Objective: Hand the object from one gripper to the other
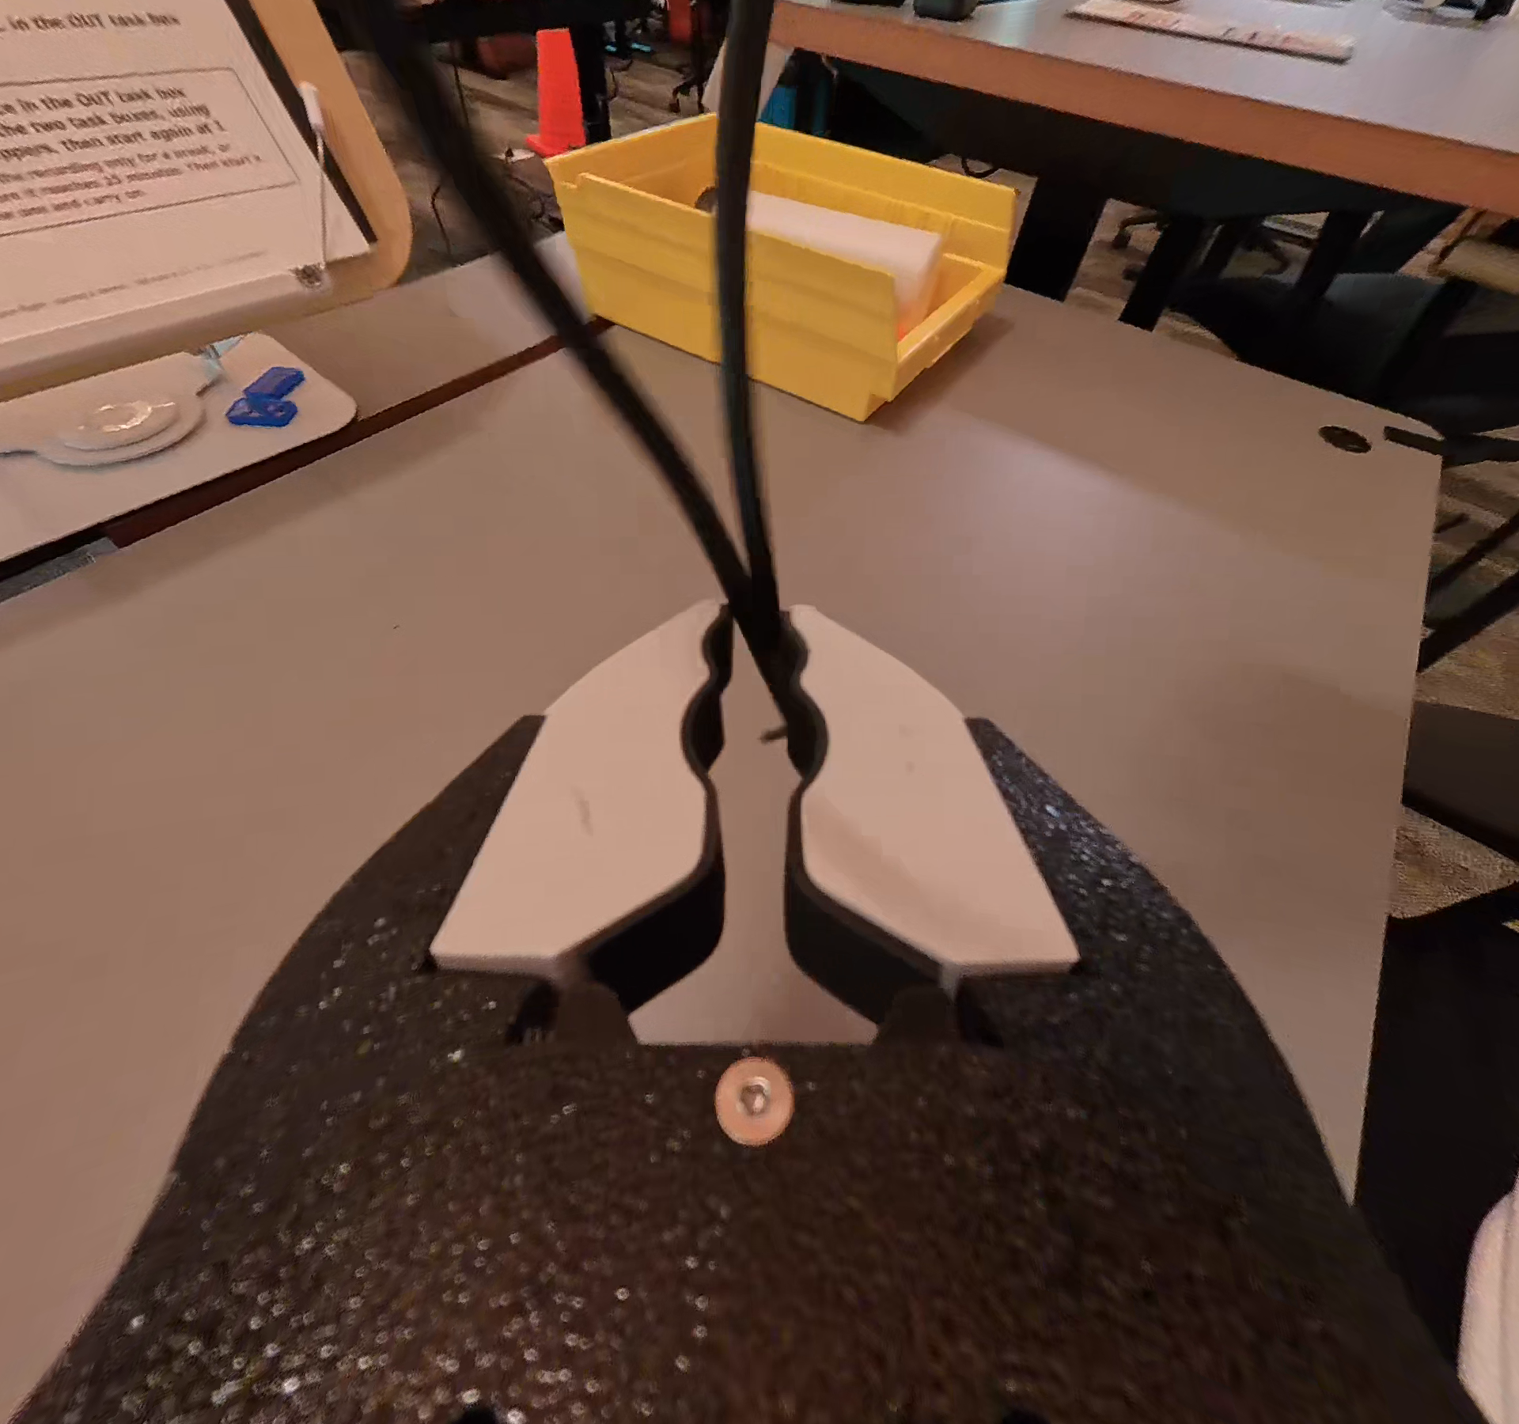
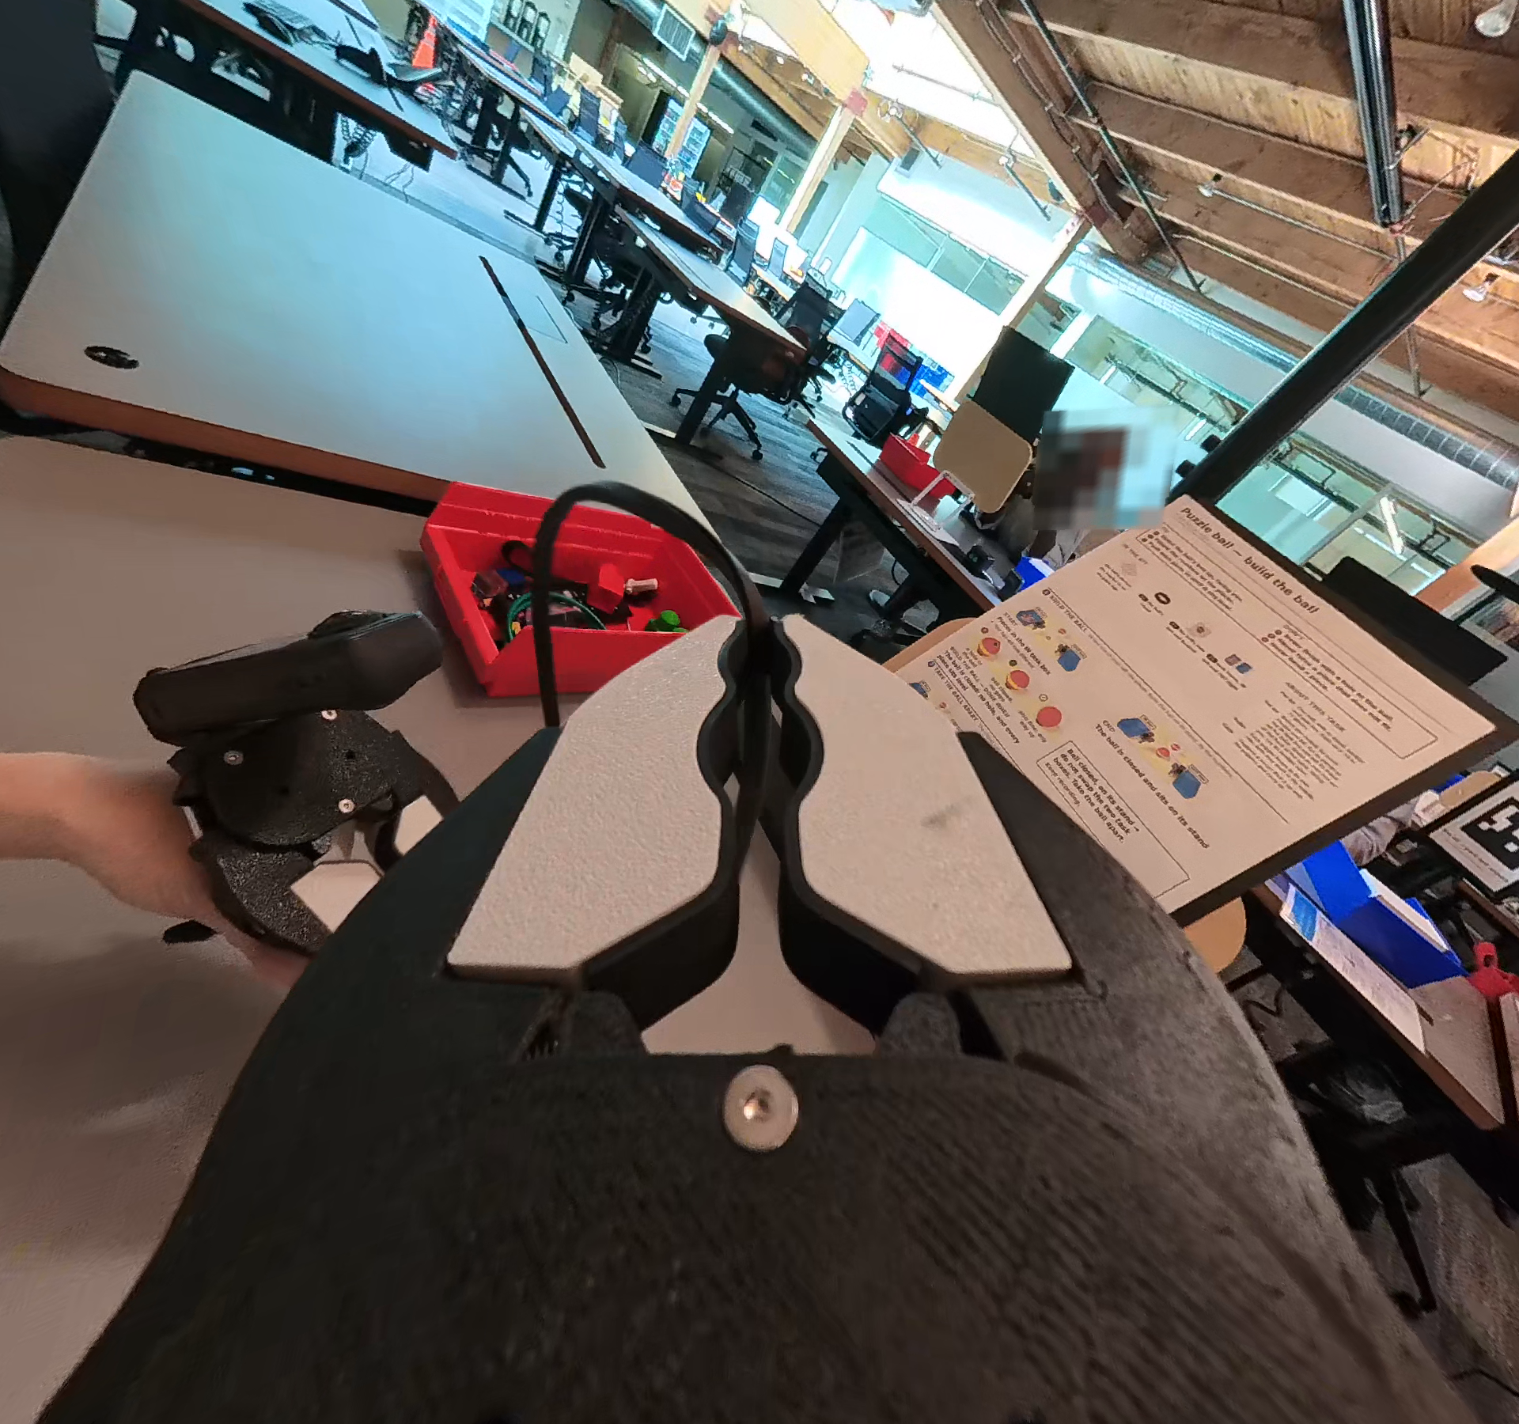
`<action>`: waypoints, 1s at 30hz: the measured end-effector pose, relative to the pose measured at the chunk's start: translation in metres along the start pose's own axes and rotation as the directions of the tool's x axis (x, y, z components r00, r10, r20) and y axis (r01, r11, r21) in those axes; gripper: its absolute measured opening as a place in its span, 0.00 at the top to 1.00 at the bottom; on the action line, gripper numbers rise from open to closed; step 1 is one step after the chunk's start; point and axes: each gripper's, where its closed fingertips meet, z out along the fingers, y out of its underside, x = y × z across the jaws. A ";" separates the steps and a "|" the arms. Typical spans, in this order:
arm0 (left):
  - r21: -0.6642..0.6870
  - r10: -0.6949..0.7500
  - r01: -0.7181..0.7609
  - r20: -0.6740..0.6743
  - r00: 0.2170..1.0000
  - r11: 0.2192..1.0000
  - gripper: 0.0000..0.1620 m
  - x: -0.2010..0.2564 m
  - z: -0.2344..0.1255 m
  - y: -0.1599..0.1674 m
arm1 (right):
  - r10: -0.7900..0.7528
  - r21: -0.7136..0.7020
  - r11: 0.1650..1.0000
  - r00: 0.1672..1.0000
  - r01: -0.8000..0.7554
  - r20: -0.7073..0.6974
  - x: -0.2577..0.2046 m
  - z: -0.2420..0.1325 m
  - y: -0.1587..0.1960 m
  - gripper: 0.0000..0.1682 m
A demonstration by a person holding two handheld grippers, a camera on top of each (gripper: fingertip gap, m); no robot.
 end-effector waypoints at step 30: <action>-0.027 0.052 -0.051 0.022 0.998 0.998 0.98 -0.010 -0.004 -0.007 | 0.100 -0.099 0.986 0.955 -0.132 -0.280 0.054 -0.039 0.060 0.97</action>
